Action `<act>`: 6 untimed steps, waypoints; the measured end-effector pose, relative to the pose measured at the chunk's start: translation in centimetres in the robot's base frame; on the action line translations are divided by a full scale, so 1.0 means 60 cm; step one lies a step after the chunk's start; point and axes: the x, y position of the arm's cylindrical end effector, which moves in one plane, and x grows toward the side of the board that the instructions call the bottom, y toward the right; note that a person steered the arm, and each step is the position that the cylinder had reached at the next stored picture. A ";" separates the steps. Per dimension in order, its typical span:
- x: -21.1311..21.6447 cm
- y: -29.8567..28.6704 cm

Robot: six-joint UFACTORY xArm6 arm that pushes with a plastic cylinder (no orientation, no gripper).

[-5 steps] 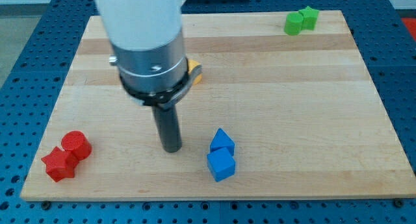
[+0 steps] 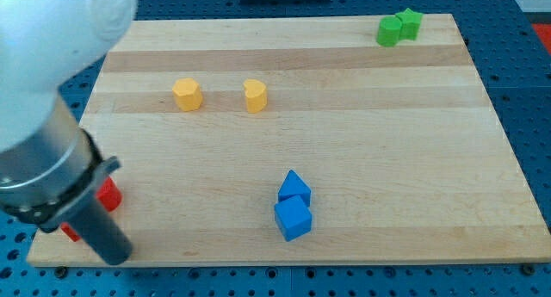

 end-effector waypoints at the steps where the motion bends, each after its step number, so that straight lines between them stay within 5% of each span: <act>1: -0.001 -0.032; 4: -0.008 -0.157; 6: -0.033 -0.078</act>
